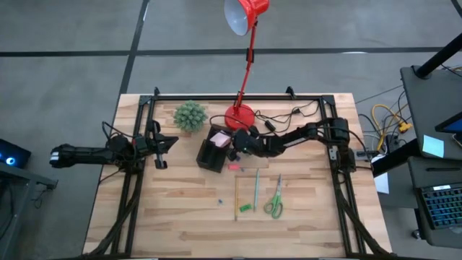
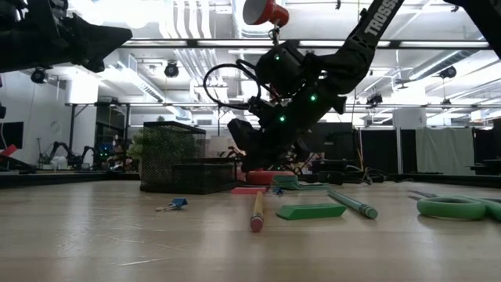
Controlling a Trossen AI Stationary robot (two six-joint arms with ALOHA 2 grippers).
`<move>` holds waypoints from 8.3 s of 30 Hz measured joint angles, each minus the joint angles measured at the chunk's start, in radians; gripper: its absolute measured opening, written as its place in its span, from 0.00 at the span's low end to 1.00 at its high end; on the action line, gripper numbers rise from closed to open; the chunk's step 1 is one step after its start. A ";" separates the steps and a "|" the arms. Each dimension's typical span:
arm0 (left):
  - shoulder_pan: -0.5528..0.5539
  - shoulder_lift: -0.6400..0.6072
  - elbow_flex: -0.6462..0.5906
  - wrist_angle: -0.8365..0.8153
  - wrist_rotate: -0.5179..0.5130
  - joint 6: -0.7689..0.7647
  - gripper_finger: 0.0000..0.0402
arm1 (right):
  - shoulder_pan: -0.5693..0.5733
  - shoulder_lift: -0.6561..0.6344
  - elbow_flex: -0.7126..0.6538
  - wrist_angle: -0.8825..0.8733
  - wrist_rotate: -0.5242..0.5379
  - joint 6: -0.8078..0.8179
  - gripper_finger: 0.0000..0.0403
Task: Pick and place office supplies into organizer
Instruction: Put the pink sticky notes in the black desk organizer, then put the green sticky notes in the black desk organizer
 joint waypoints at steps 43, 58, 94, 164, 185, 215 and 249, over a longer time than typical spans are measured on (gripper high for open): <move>0.000 0.001 0.000 -0.005 0.000 -0.002 0.00 | -0.015 0.038 0.020 -0.031 -0.075 0.003 0.02; 0.000 0.012 0.000 -0.007 0.000 -0.003 0.00 | -0.021 0.067 0.114 -0.043 -0.056 -0.079 0.02; 0.000 0.010 0.000 0.001 0.000 -0.003 0.00 | 0.111 -0.318 0.152 -0.600 -0.047 0.225 0.07; 0.000 0.014 0.000 0.000 0.000 -0.003 0.00 | 0.080 -0.018 0.257 -0.895 -0.052 0.338 0.33; 0.000 0.014 0.000 0.000 0.000 -0.003 0.00 | 0.074 -0.016 0.257 -0.904 -0.053 0.341 0.14; 0.000 0.014 0.000 -0.008 0.000 -0.004 0.00 | 0.084 -0.135 0.340 -1.019 -0.091 0.242 0.02; 0.000 0.014 0.000 -0.002 0.000 -0.003 0.00 | 0.063 -0.140 0.327 -1.015 -0.102 0.132 0.72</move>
